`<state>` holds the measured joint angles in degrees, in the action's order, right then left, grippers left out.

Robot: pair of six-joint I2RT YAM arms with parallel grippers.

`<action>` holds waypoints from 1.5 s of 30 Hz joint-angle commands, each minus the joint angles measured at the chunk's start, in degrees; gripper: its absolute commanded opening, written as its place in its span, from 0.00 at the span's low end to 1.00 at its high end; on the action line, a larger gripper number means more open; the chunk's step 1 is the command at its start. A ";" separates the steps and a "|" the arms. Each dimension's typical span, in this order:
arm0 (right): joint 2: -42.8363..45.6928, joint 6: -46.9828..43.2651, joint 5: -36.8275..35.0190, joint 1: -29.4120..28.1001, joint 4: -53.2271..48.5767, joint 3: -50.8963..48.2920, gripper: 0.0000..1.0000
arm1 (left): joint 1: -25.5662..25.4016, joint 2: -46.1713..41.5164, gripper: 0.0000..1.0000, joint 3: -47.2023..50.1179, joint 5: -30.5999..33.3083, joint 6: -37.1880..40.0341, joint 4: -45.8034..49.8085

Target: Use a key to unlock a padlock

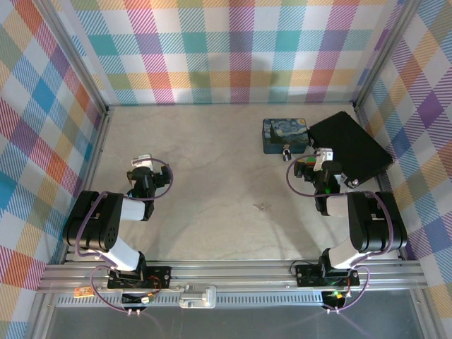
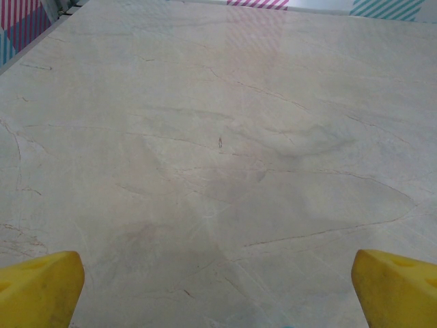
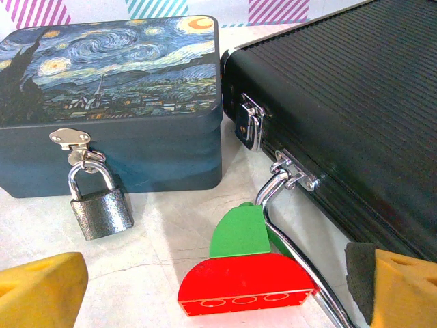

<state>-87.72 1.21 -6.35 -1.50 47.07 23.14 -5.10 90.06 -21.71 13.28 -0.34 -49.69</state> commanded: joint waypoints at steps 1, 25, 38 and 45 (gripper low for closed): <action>-0.17 0.45 0.67 -0.12 0.96 0.08 0.99 | 0.02 0.37 1.00 -1.32 -0.44 0.60 -0.58; 8.54 5.82 7.43 -0.38 -54.36 30.40 0.99 | -3.94 -10.54 1.00 -31.86 -1.00 -17.45 54.20; -18.54 3.96 9.38 -0.41 -73.70 62.59 0.80 | -13.44 -2.54 1.00 -38.94 -11.14 -29.88 60.39; -27.44 2.66 9.55 -0.66 -78.21 72.81 0.78 | -15.59 -3.58 1.00 -35.10 -16.91 -33.00 59.98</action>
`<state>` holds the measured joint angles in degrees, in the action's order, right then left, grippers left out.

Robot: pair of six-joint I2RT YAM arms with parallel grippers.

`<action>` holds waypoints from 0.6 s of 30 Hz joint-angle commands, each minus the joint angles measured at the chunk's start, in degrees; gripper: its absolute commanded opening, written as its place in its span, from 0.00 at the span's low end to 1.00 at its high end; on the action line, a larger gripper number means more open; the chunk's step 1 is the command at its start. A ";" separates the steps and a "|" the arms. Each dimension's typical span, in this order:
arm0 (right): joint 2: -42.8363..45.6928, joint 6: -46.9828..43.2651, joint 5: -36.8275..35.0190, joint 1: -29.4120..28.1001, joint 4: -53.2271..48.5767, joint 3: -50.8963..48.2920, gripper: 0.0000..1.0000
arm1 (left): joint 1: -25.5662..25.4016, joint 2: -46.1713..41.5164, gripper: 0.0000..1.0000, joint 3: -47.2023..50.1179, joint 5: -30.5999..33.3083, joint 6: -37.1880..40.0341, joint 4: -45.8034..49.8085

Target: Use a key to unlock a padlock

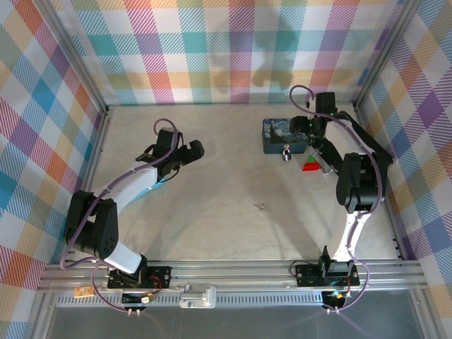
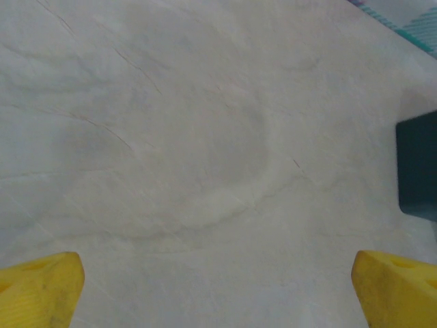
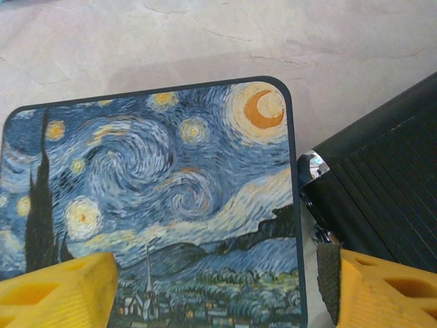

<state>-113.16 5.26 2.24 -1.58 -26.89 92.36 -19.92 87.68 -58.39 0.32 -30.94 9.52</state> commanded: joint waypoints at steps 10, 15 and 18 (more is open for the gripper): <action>-10.30 -4.52 -6.58 -2.94 -8.53 12.50 0.80 | -1.43 -7.20 1.00 5.21 -3.23 -1.66 0.08; -10.75 -6.21 -5.86 -4.84 -8.62 11.58 0.83 | -1.43 -7.64 1.00 5.04 -2.25 -1.79 -0.74; -10.37 -6.23 -5.44 -6.48 -8.53 10.20 0.84 | -1.42 -7.83 1.00 5.21 -2.25 -2.28 -1.39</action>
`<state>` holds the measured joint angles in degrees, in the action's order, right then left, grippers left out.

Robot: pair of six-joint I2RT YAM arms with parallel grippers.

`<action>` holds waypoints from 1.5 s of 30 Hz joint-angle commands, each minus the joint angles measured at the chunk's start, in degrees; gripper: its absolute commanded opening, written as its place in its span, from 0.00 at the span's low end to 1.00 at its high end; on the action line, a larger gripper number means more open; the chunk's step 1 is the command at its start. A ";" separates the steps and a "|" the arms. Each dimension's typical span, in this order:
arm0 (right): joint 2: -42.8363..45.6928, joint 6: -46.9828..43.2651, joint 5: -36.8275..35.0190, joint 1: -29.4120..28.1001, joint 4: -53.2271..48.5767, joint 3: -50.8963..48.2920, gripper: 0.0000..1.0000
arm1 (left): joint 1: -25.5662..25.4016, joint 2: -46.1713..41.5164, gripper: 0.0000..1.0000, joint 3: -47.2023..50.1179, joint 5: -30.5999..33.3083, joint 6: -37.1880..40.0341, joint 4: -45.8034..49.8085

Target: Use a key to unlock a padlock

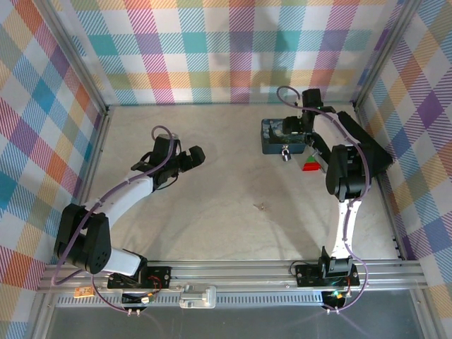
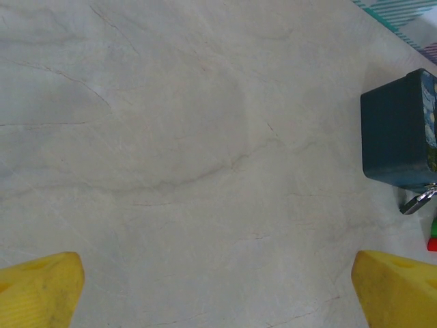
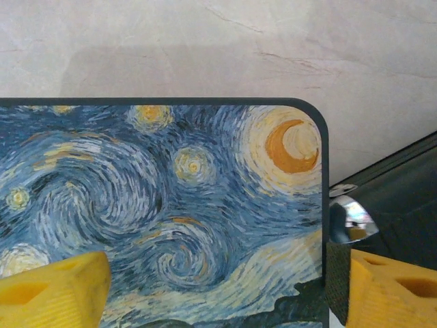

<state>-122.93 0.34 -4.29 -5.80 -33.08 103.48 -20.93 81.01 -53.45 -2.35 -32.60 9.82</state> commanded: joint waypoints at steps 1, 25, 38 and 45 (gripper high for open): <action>-0.34 -1.11 1.03 -2.95 -1.83 -1.85 0.84 | -0.43 -1.29 1.00 0.31 0.45 -0.76 -1.82; -7.17 18.21 4.92 -23.01 -4.13 9.29 0.82 | -0.43 -14.44 1.00 6.76 3.01 -2.03 2.22; 21.14 12.96 5.23 -23.41 -9.11 -17.26 0.83 | -1.67 -19.05 1.00 16.48 -7.40 -5.01 -5.39; 36.38 19.02 5.28 -27.02 -8.31 -41.05 0.67 | -5.37 -11.56 1.00 15.07 -5.57 -8.67 -9.85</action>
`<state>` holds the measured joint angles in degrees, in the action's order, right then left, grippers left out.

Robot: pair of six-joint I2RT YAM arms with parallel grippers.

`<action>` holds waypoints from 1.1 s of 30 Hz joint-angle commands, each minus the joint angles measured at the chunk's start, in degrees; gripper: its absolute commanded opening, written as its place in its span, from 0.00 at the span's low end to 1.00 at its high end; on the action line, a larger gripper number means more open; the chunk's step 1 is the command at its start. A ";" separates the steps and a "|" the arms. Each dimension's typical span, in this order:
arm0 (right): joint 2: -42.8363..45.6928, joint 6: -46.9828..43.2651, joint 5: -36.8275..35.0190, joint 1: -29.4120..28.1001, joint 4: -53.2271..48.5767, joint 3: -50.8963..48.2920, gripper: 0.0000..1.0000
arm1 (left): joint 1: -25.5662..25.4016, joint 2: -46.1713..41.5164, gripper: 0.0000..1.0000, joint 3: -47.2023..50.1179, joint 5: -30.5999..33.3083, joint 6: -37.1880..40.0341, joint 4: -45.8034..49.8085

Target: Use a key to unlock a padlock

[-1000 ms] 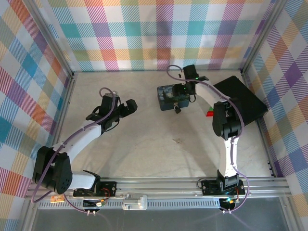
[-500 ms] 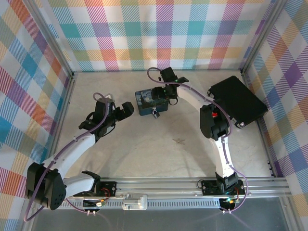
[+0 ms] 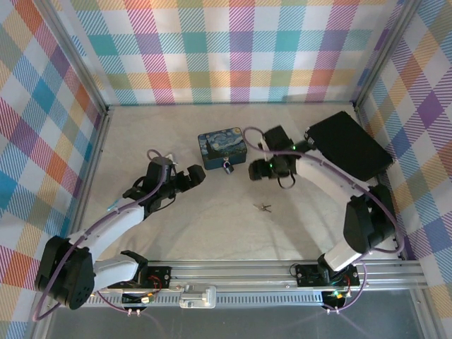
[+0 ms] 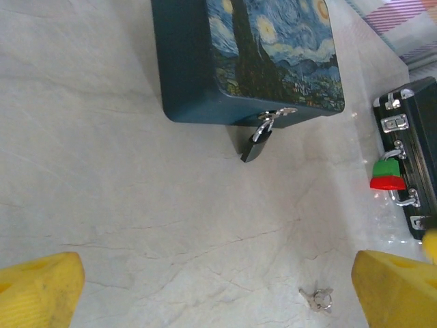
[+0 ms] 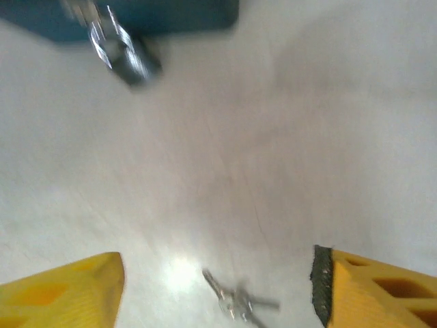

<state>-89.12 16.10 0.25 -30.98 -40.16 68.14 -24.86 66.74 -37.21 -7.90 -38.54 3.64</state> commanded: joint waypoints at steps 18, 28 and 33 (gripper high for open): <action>-2.28 0.18 1.29 -5.53 14.56 -15.67 0.36 | -8.17 8.66 1.00 -3.45 3.94 -6.93 -7.73; -4.22 -0.05 0.80 -5.84 15.36 -17.70 0.38 | -8.43 9.20 1.00 -4.97 4.61 -6.40 -6.57; -2.22 1.10 0.60 -5.93 14.75 -19.92 0.39 | -8.54 9.62 1.00 -5.50 4.52 -6.28 -6.58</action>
<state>-92.31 16.97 1.13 -36.40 -24.86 49.54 -32.62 76.51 -40.58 -3.81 -45.41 -4.08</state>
